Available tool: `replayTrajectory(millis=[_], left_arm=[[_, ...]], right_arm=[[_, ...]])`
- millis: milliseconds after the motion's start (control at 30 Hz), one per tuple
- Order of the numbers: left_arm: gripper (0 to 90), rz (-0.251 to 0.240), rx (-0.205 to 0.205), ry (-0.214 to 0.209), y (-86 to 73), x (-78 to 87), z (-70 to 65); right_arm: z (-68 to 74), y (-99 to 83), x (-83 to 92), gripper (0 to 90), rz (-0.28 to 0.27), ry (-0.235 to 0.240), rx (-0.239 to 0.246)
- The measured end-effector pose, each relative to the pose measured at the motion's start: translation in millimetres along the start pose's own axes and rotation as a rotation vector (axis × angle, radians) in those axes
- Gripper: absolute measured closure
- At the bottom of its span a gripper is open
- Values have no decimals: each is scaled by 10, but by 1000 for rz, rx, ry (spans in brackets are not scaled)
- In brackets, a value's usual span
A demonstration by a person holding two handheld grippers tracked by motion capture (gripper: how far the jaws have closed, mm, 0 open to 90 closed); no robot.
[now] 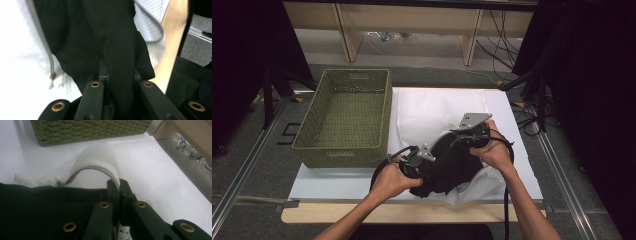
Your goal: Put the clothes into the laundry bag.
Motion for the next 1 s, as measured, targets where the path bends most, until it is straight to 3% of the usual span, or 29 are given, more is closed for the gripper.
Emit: replayTrajectory(millis=[33, 100, 133, 167, 200, 367, 500, 533, 567, 633, 733, 833, 967, 1000], left_arm=[[802, 14, -27, 2, 42, 17, 2], [803, -11, -17, 7, 146, 34, 8], [804, -15, -34, 3, 189, 57, 44], [805, -34, -17, 8, 230, 65, 67], [806, -47, -28, 15, 267, 59, 103], [799, -67, 22, 52, 283, -107, 279], [737, -98, 81, 20, 210, -229, 316], [702, -113, 91, 18, 187, -225, 317], [603, -159, 120, 22, 181, -224, 302], [568, -151, 120, 28, 93, -161, 312], [414, -169, 127, 62, -16, -52, 307], [399, -182, 105, 61, -110, 20, 271], [367, -144, 76, 51, -227, 26, 198], [366, -132, 88, 56, -251, 15, 181]], right_arm=[[0, 0, 0, 899, 0, 0, 0], [11, 4, 1, 899, 2, 0, -2], [12, 8, -1, 899, 0, 0, 3], [9, 13, -4, 899, -2, 3, 15], [4, 18, -3, 899, -6, 2, 25], [1, 26, 36, 899, -10, -1, -5], [-15, 15, 39, 899, -9, -2, 9], [-22, 12, 40, 899, -10, -2, 8], [-29, 2, 46, 899, -10, -3, -6], [-28, 0, 46, 899, -10, 2, -11], [-24, 2, 40, 899, -12, 4, 3], [-16, 3, 41, 899, -10, 2, -6], [-7, 4, 44, 899, -10, 1, -6], [-8, 2, 42, 899, -9, 1, -6]])
Point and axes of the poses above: each handheld gripper's, and its own axes: x roughly backward along the jaws, y roughly out of its top, z roughly to its left, the point moved 5 cm from there along -x, roughly forward along the jaws, and after that the axes turned 10 degrees about -x, right-handed, at the moved point
